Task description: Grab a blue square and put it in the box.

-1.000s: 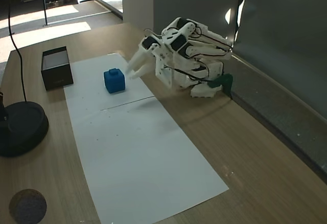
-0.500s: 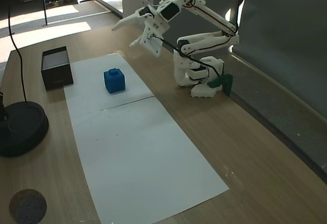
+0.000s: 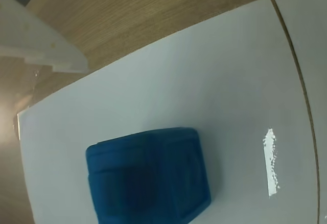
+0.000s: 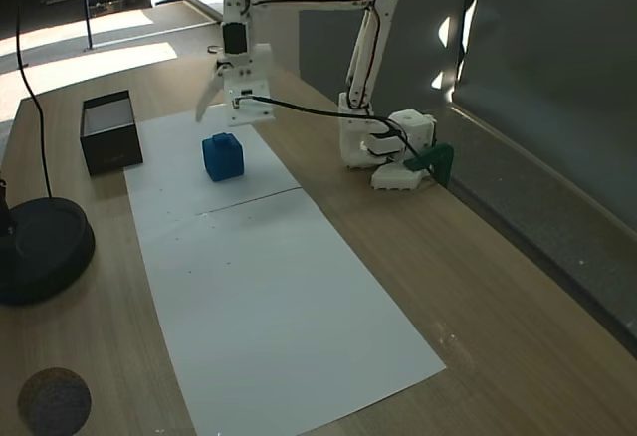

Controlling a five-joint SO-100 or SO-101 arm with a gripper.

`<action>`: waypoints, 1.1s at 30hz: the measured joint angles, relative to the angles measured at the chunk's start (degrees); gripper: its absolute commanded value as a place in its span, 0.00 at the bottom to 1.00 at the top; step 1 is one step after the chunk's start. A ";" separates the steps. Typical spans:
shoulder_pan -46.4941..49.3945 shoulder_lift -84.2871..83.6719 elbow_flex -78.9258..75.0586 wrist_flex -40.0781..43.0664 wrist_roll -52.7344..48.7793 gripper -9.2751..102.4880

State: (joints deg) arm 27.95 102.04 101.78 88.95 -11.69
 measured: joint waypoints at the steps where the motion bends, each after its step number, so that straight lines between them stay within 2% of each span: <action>1: 0.35 -1.93 0.00 -1.14 -0.79 0.44; 5: 3.08 -8.70 -0.09 -4.48 -2.72 0.44; 14: 2.72 -18.54 -0.97 -10.28 -3.43 0.43; 16: 2.72 -19.60 -1.32 -11.43 -3.43 0.39; 18: 2.72 -20.04 -1.85 -12.04 -3.34 0.30; 20: 2.72 -20.21 -2.72 -12.04 -3.34 0.20; 22: 2.72 -20.21 -2.72 -12.13 -3.34 0.16; 28: 1.05 -20.83 -8.44 -9.93 -1.05 0.17; 33: 1.05 -20.57 -26.89 -3.34 0.00 0.17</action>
State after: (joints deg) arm 29.00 81.47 74.88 85.61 -11.69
